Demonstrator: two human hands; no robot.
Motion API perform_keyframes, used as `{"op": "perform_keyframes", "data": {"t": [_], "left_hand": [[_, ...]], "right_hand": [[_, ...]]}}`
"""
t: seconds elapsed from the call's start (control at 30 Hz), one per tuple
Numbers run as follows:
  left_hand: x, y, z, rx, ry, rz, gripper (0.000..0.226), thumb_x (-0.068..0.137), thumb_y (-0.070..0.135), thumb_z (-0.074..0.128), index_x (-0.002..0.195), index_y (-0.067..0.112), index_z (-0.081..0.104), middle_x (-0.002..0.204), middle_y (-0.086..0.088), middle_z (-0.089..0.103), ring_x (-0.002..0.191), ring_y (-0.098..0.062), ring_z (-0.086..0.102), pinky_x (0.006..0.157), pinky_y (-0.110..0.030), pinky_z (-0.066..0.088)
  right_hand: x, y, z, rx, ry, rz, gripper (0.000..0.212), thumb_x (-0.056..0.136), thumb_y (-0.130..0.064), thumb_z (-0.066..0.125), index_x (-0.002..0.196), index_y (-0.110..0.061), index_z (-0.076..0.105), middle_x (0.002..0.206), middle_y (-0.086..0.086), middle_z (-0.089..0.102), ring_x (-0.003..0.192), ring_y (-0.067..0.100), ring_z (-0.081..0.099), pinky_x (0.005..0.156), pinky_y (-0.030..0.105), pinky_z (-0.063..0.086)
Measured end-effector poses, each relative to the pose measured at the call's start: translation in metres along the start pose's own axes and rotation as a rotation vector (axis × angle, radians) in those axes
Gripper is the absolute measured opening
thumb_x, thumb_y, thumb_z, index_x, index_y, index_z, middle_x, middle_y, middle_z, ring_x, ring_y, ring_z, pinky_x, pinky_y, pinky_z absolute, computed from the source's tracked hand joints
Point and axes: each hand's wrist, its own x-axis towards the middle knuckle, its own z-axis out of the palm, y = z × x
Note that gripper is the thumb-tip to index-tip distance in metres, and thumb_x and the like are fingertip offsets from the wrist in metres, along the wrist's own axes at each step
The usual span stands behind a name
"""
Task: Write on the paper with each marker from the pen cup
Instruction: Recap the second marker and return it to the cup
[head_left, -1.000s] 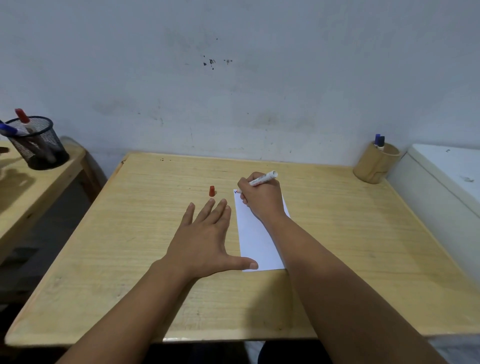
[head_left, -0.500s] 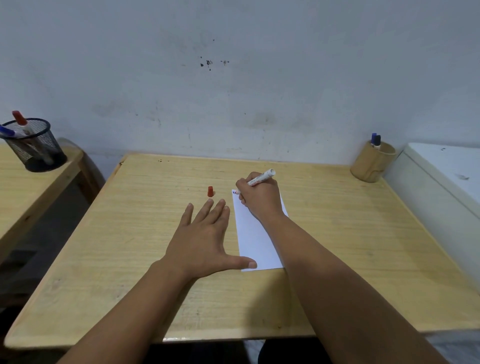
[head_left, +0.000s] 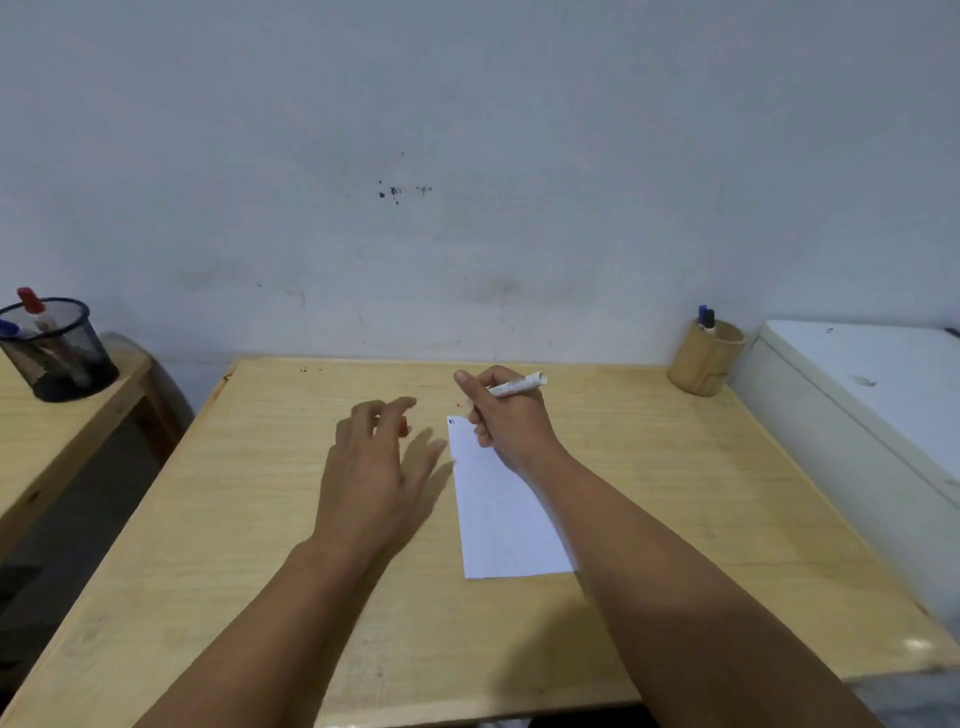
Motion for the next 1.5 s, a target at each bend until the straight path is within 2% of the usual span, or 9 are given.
{"op": "perform_keyframes", "data": {"t": [0.1, 0.2, 0.3, 0.5, 0.67, 0.97, 1.3, 1.43, 1.5], "left_hand": [[0.024, -0.008, 0.008, 0.157, -0.007, -0.028, 0.048, 0.099, 0.04, 0.06, 0.144, 0.026, 0.053, 0.138, -0.007, 0.055, 0.117, -0.035, 0.057, 0.087, -0.046, 0.052], [0.038, -0.018, 0.019, 0.253, -0.094, -0.026, 0.035, 0.101, 0.036, 0.058, 0.132, 0.023, 0.067, 0.124, -0.006, 0.068, 0.106, -0.037, 0.064, 0.081, -0.046, 0.052], [0.044, -0.024, 0.024, 0.233, -0.088, -0.048, 0.026, 0.1, 0.028, 0.06, 0.119, 0.019, 0.076, 0.111, -0.004, 0.072, 0.1, -0.035, 0.065, 0.079, -0.042, 0.051], [0.066, 0.018, -0.003, -0.592, -0.111, -0.449, 0.022, 0.097, 0.012, 0.069, 0.119, 0.008, 0.074, 0.094, 0.0, 0.075, 0.087, -0.02, 0.069, 0.091, -0.036, 0.054], [0.082, 0.068, -0.023, -1.105, -0.073, -0.613, 0.011, 0.094, 0.01, 0.075, 0.104, 0.005, 0.075, 0.094, -0.009, 0.079, 0.089, -0.021, 0.076, 0.086, -0.035, 0.062], [0.089, 0.134, 0.0, -0.865, -0.209, -0.369, 0.005, 0.089, 0.011, 0.079, 0.092, 0.007, 0.081, 0.088, -0.008, 0.081, 0.073, -0.009, 0.078, 0.073, -0.022, 0.052], [0.101, 0.198, 0.077, -0.802, -0.285, -0.261, 0.006, 0.087, 0.014, 0.081, 0.085, 0.009, 0.082, 0.082, -0.005, 0.082, 0.081, -0.021, 0.08, 0.089, -0.039, 0.061], [0.114, 0.242, 0.119, -0.807, -0.329, -0.239, 0.033, 0.104, 0.039, 0.058, 0.091, 0.016, 0.078, 0.094, -0.005, 0.08, 0.089, -0.019, 0.077, 0.081, -0.033, 0.053], [0.126, 0.261, 0.14, -0.797, -0.342, -0.269, 0.041, 0.108, 0.046, 0.042, 0.117, 0.018, 0.071, 0.111, -0.003, 0.074, 0.104, -0.021, 0.07, 0.082, -0.032, 0.048]], "right_hand": [[-0.01, -0.016, -0.011, -0.126, 0.061, -0.087, 0.048, 0.086, -0.054, 0.084, 0.081, -0.01, 0.064, 0.075, 0.021, 0.061, 0.055, 0.018, 0.053, 0.055, 0.03, 0.042], [-0.013, -0.027, -0.023, -0.139, -0.054, -0.149, 0.006, 0.095, -0.019, 0.081, 0.097, -0.018, 0.075, 0.08, 0.008, 0.075, 0.066, 0.017, 0.068, 0.058, 0.028, 0.052], [-0.017, -0.035, -0.036, -0.106, -0.122, -0.128, 0.045, 0.103, 0.004, 0.055, 0.117, -0.034, 0.075, 0.109, 0.007, 0.081, 0.09, 0.024, 0.076, 0.07, 0.04, 0.062], [-0.033, -0.059, -0.064, -0.008, -0.109, -0.13, 0.027, 0.112, -0.01, 0.05, 0.126, -0.014, 0.072, 0.106, 0.012, 0.075, 0.074, 0.025, 0.075, 0.07, 0.042, 0.067], [-0.041, -0.058, -0.076, -0.362, -0.136, -0.212, 0.034, 0.103, -0.01, 0.061, 0.122, -0.037, 0.062, 0.097, 0.001, 0.071, 0.069, 0.018, 0.072, 0.07, 0.036, 0.062], [-0.046, -0.059, -0.116, -0.386, -0.022, -0.262, 0.022, 0.096, -0.015, 0.073, 0.112, -0.028, 0.08, 0.096, -0.007, 0.077, 0.072, 0.017, 0.068, 0.066, 0.032, 0.052], [-0.035, -0.041, -0.194, -0.32, 0.131, -0.279, 0.013, 0.095, -0.016, 0.078, 0.094, -0.029, 0.079, 0.082, -0.011, 0.072, 0.059, -0.005, 0.056, 0.069, 0.019, 0.047], [-0.023, -0.037, -0.231, -0.358, 0.258, -0.253, 0.017, 0.099, -0.013, 0.073, 0.114, -0.018, 0.078, 0.09, -0.01, 0.068, 0.073, -0.008, 0.061, 0.071, 0.008, 0.045], [-0.004, -0.05, -0.256, -0.412, 0.358, -0.251, 0.028, 0.103, -0.014, 0.067, 0.129, -0.016, 0.076, 0.103, -0.005, 0.072, 0.093, 0.005, 0.067, 0.083, 0.018, 0.051]]}}
